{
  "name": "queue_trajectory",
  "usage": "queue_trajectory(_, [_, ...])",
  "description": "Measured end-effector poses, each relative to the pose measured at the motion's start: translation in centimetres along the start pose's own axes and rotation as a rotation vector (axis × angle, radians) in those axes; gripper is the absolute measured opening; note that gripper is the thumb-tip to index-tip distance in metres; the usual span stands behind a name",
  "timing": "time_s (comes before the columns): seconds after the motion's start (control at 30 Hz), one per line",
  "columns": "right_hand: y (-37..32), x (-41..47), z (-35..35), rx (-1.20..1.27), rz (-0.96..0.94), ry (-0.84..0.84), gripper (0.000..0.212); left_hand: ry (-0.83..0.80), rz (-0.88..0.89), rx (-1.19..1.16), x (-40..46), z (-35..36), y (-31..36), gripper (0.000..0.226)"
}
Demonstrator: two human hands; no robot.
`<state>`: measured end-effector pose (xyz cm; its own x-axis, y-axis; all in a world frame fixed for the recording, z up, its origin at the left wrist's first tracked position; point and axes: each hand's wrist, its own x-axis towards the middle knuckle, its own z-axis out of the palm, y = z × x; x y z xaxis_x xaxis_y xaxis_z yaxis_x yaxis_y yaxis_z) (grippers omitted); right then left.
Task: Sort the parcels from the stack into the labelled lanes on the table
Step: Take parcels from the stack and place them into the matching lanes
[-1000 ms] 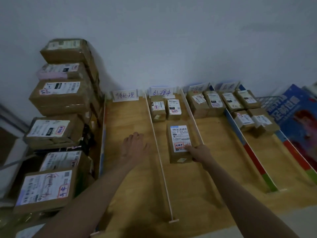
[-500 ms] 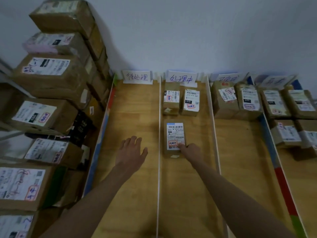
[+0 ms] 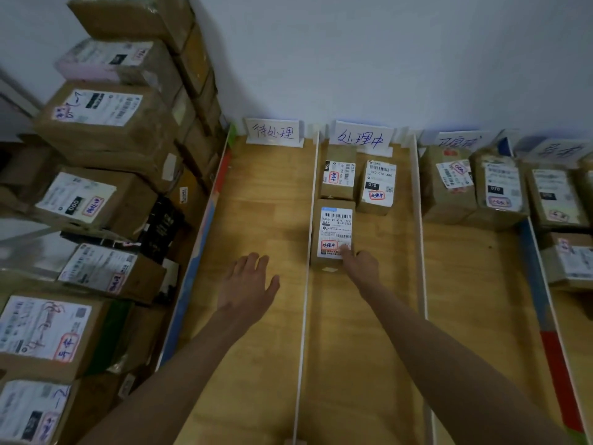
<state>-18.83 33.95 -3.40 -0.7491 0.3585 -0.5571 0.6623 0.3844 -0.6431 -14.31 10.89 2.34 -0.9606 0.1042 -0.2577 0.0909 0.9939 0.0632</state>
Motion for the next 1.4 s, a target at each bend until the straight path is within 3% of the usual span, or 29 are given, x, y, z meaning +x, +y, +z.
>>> queue_trajectory(0.13, [-1.0, -2.0, -1.6, -0.057, -0.055, 0.089, 0.058, 0.013, 0.008, 0.027, 0.0, -1.2, 0.0, 0.054])
queue_trajectory(0.4, [-4.4, -7.6, -4.6, -0.49, -0.552, 0.31, 0.037, 0.128, 0.01, 0.038, -1.1, -6.8, -1.5, 0.052])
queue_trajectory(0.6, [-7.5, -10.8, -3.4, -0.567, -0.737, 0.337, 0.05, 0.222, -0.051, 0.083, -3.7, -10.4, -5.5, 0.05])
queue_trajectory(0.97, [-12.5, -17.1, 3.7, -0.585, -0.878, 0.268, 0.051, 0.334, -0.233, 0.013, -8.8, -13.5, -16.0, 0.046])
queue_trajectory(1.4, [-20.3, -21.5, 15.8, -0.525, -0.79, 0.248, 0.049, 0.373, -0.191, 0.0, -6.3, -15.0, -31.0, 0.048])
